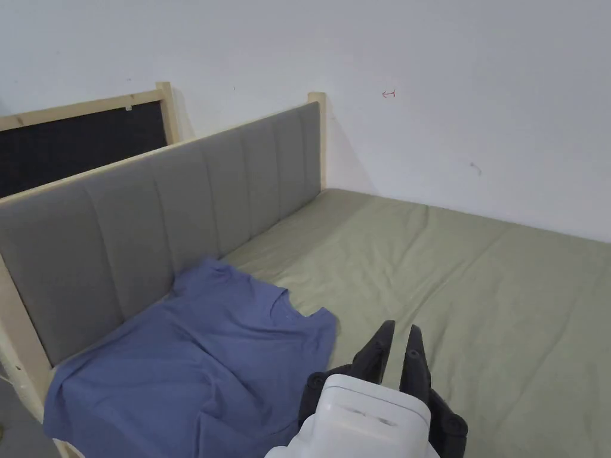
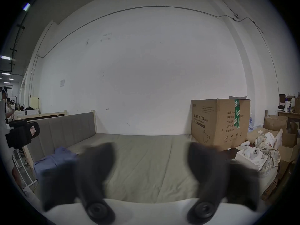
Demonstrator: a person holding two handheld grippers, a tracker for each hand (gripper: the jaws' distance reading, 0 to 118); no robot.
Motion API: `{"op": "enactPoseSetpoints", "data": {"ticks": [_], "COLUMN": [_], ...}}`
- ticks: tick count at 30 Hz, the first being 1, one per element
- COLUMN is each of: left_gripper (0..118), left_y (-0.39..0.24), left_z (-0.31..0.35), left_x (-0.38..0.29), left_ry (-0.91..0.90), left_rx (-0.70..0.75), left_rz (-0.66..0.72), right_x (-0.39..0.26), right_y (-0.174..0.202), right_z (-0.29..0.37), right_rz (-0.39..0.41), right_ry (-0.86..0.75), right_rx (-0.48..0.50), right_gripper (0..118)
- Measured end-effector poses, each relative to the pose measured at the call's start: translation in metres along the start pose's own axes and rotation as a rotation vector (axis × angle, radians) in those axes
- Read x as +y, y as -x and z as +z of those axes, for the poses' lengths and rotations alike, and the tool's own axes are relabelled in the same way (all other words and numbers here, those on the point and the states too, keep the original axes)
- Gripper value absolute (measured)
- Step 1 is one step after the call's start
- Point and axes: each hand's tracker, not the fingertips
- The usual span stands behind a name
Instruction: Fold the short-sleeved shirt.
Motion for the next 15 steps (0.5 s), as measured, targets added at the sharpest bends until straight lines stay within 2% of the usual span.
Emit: {"op": "enactPoseSetpoints", "data": {"ticks": [1,6,15], "left_gripper": [10,7,6], "left_y": [0.001,-0.001,0.004], "left_z": [-0.002,-0.011,-0.042], "left_x": [-0.001,-0.009,-0.037], "left_ry": [0.009,0.049,0.170], "left_rx": [-0.008,-0.021,0.016], "left_rz": [0.000,-0.011,-0.013], "right_x": [-0.001,-0.004,-0.023], "right_y": [0.003,-0.001,0.022], "right_z": [-0.004,-0.015,-0.053], "right_rz": [0.012,-0.012,0.046], "right_ry": [-0.007,0.023,0.116], "right_rx": [-0.051,-0.024,0.020], "right_gripper": [12,12,12]}}
